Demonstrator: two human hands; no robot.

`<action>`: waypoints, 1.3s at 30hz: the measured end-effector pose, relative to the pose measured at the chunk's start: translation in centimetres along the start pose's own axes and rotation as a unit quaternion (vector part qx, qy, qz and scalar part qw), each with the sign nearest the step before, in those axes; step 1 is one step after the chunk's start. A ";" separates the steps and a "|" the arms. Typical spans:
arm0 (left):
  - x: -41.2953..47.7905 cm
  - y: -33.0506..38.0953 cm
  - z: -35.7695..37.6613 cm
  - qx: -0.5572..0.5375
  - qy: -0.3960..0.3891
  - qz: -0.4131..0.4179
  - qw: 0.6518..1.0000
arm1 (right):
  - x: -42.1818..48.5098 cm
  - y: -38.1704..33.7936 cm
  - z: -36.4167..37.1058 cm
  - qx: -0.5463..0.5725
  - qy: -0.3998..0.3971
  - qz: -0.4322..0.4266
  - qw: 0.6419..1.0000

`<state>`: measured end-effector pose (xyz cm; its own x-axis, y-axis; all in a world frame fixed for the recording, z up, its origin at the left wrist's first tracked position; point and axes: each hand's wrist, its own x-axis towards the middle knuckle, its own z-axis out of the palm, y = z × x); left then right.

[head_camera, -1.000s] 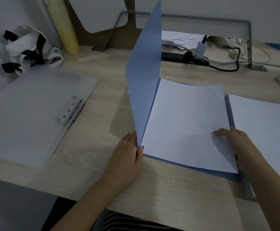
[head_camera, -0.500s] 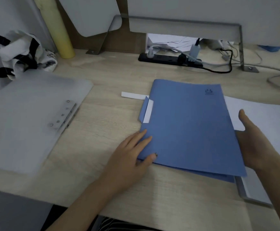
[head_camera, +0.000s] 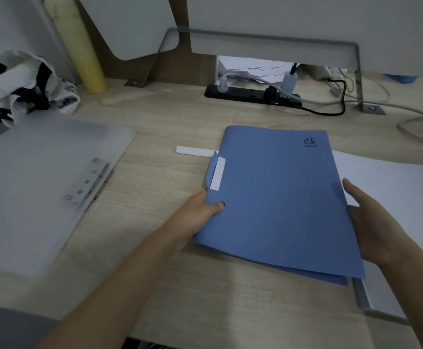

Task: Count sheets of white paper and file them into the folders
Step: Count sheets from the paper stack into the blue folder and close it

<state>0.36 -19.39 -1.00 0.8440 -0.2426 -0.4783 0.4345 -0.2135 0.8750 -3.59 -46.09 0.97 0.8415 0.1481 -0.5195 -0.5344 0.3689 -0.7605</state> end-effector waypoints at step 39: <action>2.4 1.2 -2.2 -0.133 0.139 0.052 0.980 | -1.0 -1.4 3.2 -0.188 0.089 -0.042 0.977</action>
<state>3.60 -18.17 -0.96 0.9247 0.0252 -0.3800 0.3779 0.0626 0.9237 -3.46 -43.79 3.81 0.8743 -0.0425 -0.4835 -0.4838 0.0042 -0.8752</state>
